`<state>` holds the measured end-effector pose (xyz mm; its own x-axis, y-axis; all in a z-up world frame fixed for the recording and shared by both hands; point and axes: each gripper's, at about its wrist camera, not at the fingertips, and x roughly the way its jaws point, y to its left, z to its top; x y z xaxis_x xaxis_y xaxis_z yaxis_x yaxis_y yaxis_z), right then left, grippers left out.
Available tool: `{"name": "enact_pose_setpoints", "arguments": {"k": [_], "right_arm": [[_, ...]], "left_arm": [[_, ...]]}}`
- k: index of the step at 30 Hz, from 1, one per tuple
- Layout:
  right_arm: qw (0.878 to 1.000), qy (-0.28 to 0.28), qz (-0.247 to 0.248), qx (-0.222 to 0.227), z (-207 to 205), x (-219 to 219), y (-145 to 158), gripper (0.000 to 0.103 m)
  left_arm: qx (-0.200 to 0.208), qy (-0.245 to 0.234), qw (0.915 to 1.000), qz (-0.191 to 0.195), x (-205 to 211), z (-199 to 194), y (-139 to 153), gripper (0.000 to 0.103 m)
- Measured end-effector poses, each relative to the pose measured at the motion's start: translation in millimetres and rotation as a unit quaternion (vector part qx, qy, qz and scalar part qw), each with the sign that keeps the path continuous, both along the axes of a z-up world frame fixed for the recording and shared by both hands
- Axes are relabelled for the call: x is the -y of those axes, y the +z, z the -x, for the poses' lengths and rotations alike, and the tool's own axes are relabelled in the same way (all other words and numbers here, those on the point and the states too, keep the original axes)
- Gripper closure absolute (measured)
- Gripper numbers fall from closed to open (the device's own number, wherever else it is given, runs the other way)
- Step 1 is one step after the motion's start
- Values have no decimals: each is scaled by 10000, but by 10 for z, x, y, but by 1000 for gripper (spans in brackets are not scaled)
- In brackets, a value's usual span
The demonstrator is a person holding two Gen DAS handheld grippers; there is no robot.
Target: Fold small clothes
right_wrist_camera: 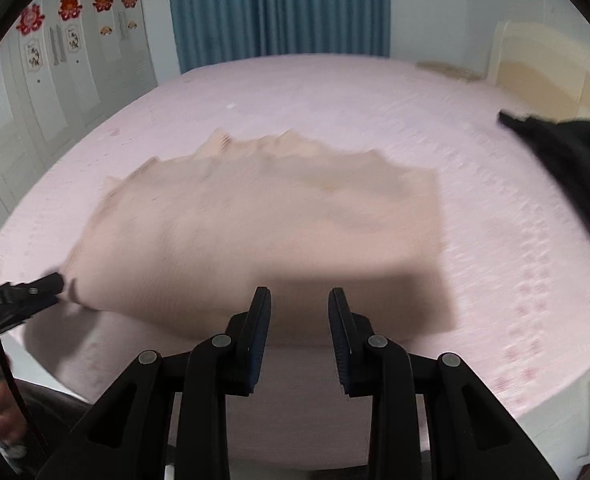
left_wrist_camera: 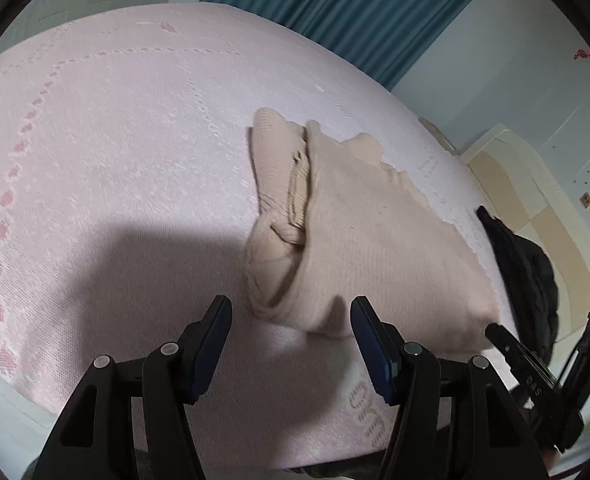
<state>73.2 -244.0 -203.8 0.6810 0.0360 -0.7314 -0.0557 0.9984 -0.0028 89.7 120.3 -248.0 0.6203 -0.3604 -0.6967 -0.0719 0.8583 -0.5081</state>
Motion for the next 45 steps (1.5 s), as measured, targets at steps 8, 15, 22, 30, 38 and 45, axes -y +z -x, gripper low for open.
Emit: {"name": "enact_pose_setpoints", "arguments": {"k": [8, 15, 22, 30, 38, 45], "right_arm": [[9979, -236, -600, 112, 20, 366, 29, 73], [9959, -421, -805, 57, -15, 591, -32, 73], [9896, -725, -1239, -37, -60, 892, -68, 73], [9775, -1072, -1817, -29, -12, 1246, -54, 73], [9799, -1391, -1431, 74, 103, 1592, 105, 73], [9731, -1800, -1435, 122, 332, 2102, 235, 73]], "left_arm": [[-55, -199, 9982, 557, 98, -70, -90, 45], [-59, 144, 9935, 1126, 80, -409, -156, 45], [-98, 693, 9917, 1081, 118, -742, -161, 57], [329, 852, 9948, 444, 415, -835, 311, 82], [760, 394, 9947, -577, 1334, -988, 1030, 83], [775, -279, 9915, -1009, 2317, -899, 1192, 83]]}}
